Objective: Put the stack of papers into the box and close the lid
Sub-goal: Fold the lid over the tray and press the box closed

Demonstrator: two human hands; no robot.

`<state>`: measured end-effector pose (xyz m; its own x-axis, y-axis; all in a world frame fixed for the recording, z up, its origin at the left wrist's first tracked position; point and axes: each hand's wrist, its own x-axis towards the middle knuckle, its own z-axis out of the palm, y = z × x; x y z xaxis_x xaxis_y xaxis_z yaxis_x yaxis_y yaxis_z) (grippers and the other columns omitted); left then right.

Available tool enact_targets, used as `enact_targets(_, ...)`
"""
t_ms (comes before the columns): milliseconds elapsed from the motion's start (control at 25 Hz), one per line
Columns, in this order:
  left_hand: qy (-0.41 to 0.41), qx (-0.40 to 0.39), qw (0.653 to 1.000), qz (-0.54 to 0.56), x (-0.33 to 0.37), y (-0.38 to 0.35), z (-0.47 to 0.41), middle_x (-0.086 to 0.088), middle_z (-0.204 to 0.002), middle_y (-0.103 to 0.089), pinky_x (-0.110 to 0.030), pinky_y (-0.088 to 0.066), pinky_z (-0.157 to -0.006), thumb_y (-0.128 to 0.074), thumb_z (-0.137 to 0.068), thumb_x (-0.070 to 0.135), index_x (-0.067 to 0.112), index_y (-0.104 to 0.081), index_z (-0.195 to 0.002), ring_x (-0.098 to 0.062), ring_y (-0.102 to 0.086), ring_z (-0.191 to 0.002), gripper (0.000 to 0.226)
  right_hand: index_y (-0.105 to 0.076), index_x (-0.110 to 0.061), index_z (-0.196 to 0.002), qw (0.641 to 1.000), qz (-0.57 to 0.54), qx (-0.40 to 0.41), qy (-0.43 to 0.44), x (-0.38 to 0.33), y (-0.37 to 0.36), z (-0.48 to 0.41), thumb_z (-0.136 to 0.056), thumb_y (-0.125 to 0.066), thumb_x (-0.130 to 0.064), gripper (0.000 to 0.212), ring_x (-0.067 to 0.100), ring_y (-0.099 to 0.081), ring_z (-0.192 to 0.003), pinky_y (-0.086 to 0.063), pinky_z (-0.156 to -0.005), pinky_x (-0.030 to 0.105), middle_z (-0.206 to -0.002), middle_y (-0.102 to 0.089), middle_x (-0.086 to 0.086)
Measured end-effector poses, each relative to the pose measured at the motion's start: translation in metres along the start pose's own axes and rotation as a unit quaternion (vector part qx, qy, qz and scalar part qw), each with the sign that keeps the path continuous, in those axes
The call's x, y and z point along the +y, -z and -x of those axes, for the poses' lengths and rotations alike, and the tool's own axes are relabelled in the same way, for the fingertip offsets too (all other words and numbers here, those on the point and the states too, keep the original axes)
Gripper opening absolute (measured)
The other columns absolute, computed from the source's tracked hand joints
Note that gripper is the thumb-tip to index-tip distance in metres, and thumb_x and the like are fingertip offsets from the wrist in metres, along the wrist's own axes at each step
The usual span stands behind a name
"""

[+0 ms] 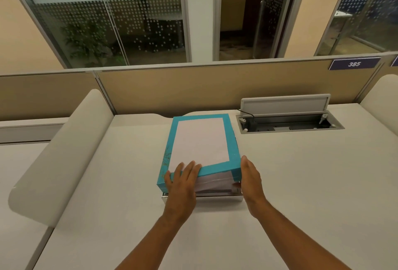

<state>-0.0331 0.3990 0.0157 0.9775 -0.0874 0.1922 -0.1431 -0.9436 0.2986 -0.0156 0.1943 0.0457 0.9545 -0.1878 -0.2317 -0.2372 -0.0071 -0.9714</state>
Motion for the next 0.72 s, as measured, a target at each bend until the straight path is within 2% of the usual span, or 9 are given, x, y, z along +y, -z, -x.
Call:
enact_targets(120,-0.012,-0.038,0.999,-0.015,-0.004,0.000,0.000,0.004,-0.166,-0.039,-0.065,-0.023,-0.125,-0.077,-0.087,0.012,0.035,-0.037,-0.157,-0.031,-0.033,-0.156,0.084,-0.061,-0.039,-0.106,0.999,0.035,0.011,-0.024,0.009,0.005,-0.004,-0.097,-0.048,-0.065,0.030,0.025,-0.070,-0.101,-0.070,-0.073,0.040,-0.107,-0.068,-0.003)
enact_targets(240,-0.030,-0.107,0.994,-0.012,-0.017,0.008,0.004,0.011,-0.173,-0.019,-0.057,-0.006,-0.130,-0.070,-0.089,0.055,0.045,-0.021,-0.160,-0.025,-0.010,-0.163,0.087,-0.061,-0.032,-0.110,0.994,0.094,0.015,-0.061,0.025,0.011,-0.012,-0.106,-0.049,-0.051,0.023,0.026,-0.067,-0.105,-0.065,-0.090,0.053,-0.108,-0.067,-0.004)
enact_targets(280,-0.016,-0.096,0.995,0.015,-0.021,0.014,0.004,0.012,-0.173,-0.021,-0.055,-0.007,-0.130,-0.067,-0.088,0.065,0.043,-0.027,-0.159,-0.022,-0.011,-0.164,0.085,-0.061,-0.032,-0.108,0.992,0.112,0.014,-0.063,0.030,0.013,-0.013,-0.106,-0.047,-0.050,0.022,0.025,-0.067,-0.104,-0.063,-0.093,0.054,-0.107,-0.067,-0.005)
enact_targets(360,0.076,-0.015,0.991,0.113,-0.030,0.025,0.000,0.005,-0.165,-0.041,-0.051,-0.023,-0.126,-0.065,-0.092,0.062,0.033,-0.045,-0.153,-0.023,-0.031,-0.157,0.070,-0.060,-0.035,-0.097,0.988,0.141,0.015,-0.057,0.037,0.015,-0.014,-0.105,-0.045,-0.049,0.023,0.024,-0.067,-0.100,-0.062,-0.093,0.055,-0.104,-0.068,-0.006)
enact_targets(440,0.208,0.034,0.954,0.214,-0.042,0.035,-0.006,-0.007,-0.147,-0.061,-0.046,-0.046,-0.108,-0.058,-0.102,0.050,0.018,-0.056,-0.143,-0.028,-0.059,-0.131,0.052,-0.060,-0.034,-0.093,0.984,0.170,0.020,-0.052,0.039,0.014,-0.014,-0.104,-0.043,-0.050,0.026,0.024,-0.069,-0.096,-0.063,-0.090,0.054,-0.100,-0.070,-0.005)
enact_targets(520,0.296,-0.005,0.907,0.298,-0.050,0.037,-0.008,-0.012,-0.124,-0.071,-0.037,-0.058,-0.081,-0.047,-0.108,0.043,0.012,-0.059,-0.135,-0.022,-0.069,-0.099,0.043,-0.065,-0.022,-0.093,0.980,0.191,0.028,-0.042,0.039,0.012,-0.013,-0.104,-0.043,-0.045,0.033,0.032,-0.070,-0.093,-0.063,-0.086,0.058,-0.095,-0.071,0.005)
enact_targets(560,0.319,-0.025,0.887,0.334,-0.053,0.037,-0.006,-0.011,-0.112,-0.072,-0.031,-0.057,-0.069,-0.045,-0.110,0.040,0.010,-0.061,-0.133,-0.019,-0.068,-0.089,0.041,-0.067,-0.014,-0.095,0.979,0.199,0.030,-0.034,0.039,0.012,-0.013,-0.104,-0.044,-0.041,0.037,0.037,-0.070,-0.092,-0.062,-0.084,0.061,-0.094,-0.071,0.011)
enact_targets(640,0.342,-0.028,0.863,0.371,-0.057,0.037,-0.003,-0.006,-0.098,-0.071,-0.025,-0.051,-0.059,-0.045,-0.111,0.034,0.008,-0.064,-0.129,-0.016,-0.067,-0.080,0.037,-0.067,-0.004,-0.099,0.976,0.215,0.029,-0.024,0.038,0.011,-0.014,-0.106,-0.044,-0.037,0.041,0.039,-0.071,-0.091,-0.062,-0.082,0.061,-0.094,-0.071,0.014)
enact_targets(720,0.347,-0.019,0.860,0.373,-0.060,0.036,-0.002,-0.005,-0.094,-0.071,-0.022,-0.048,-0.055,-0.046,-0.111,0.030,0.008,-0.067,-0.125,-0.015,-0.067,-0.077,0.034,-0.067,-0.010,-0.096,0.970,0.240,0.034,-0.024,0.038,0.011,-0.014,-0.107,-0.044,-0.038,0.037,0.033,-0.071,-0.088,-0.064,-0.081,0.058,-0.096,-0.070,0.008)
